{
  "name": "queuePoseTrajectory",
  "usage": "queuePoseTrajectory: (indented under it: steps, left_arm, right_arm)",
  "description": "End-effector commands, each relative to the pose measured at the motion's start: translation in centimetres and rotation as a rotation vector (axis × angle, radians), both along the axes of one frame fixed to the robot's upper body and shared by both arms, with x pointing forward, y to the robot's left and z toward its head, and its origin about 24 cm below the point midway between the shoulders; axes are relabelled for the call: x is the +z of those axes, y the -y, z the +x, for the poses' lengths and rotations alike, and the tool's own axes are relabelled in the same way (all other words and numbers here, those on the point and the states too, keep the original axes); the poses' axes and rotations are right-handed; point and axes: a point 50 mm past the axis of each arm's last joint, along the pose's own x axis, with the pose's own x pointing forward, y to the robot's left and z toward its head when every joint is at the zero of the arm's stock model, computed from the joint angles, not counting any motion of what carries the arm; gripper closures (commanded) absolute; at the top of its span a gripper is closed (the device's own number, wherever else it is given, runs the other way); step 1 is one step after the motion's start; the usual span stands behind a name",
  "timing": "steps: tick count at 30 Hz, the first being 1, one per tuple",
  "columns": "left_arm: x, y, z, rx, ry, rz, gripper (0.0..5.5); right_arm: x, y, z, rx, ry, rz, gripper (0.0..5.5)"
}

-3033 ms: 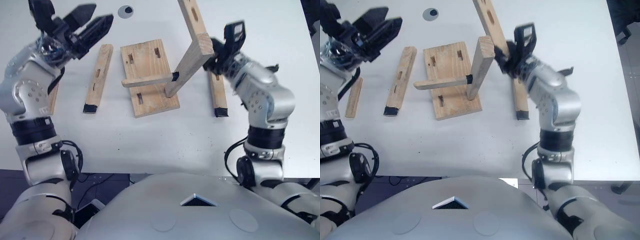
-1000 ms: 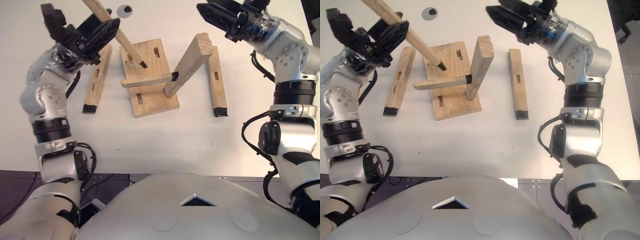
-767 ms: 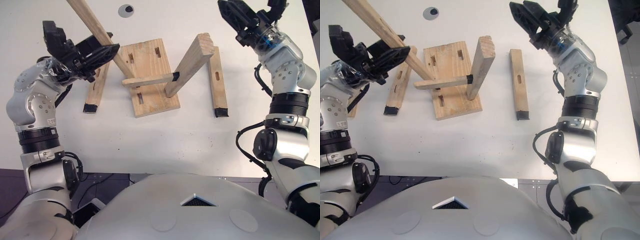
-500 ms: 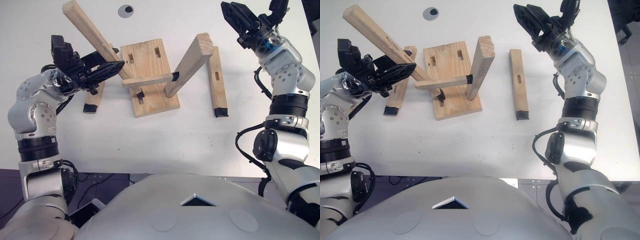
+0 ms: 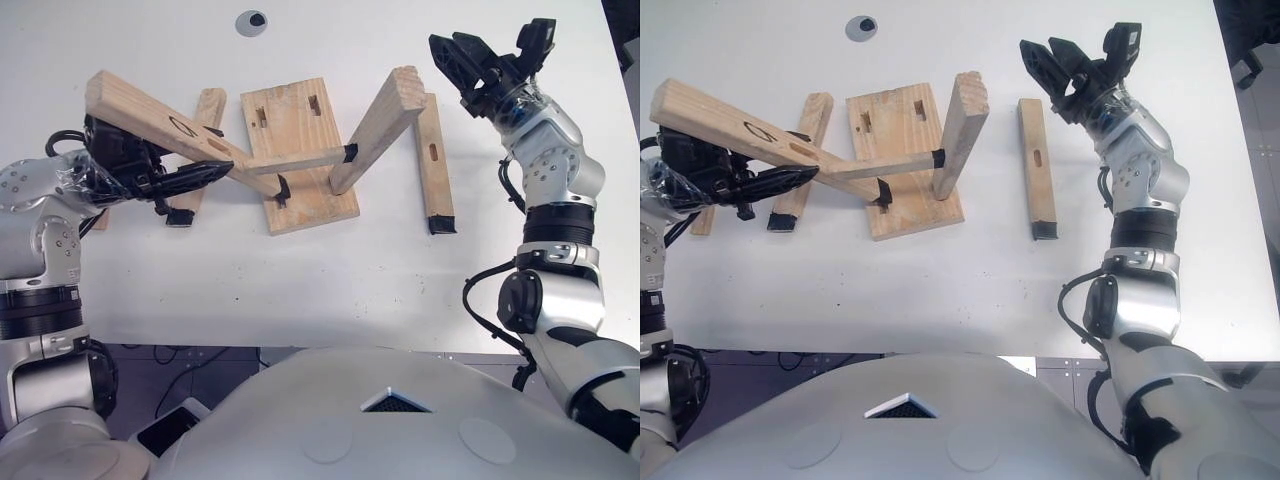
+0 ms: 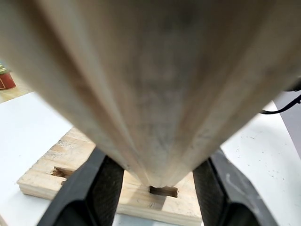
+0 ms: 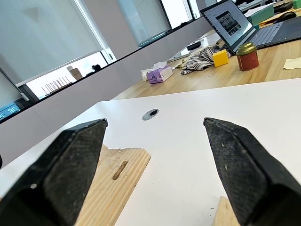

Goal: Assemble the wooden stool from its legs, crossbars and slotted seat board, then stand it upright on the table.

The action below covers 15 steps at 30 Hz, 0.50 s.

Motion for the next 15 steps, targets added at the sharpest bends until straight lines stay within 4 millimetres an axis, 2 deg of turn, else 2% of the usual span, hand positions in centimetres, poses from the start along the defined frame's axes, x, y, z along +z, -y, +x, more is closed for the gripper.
queuePoseTrajectory:
  steps: [1,15]
  left_arm:
    - [-0.3,-1.1,-0.6,-0.002,-0.045,0.121,3.49]
    - [-1.4,0.8,-1.6,-0.081,-0.052,0.127,3.49]
  right_arm:
    - [-0.4,0.3,-0.2,-0.018,-0.009,-0.011,1.74]
    - [-1.4,0.2,-0.5,-0.025,-0.040,-0.033,1.74]
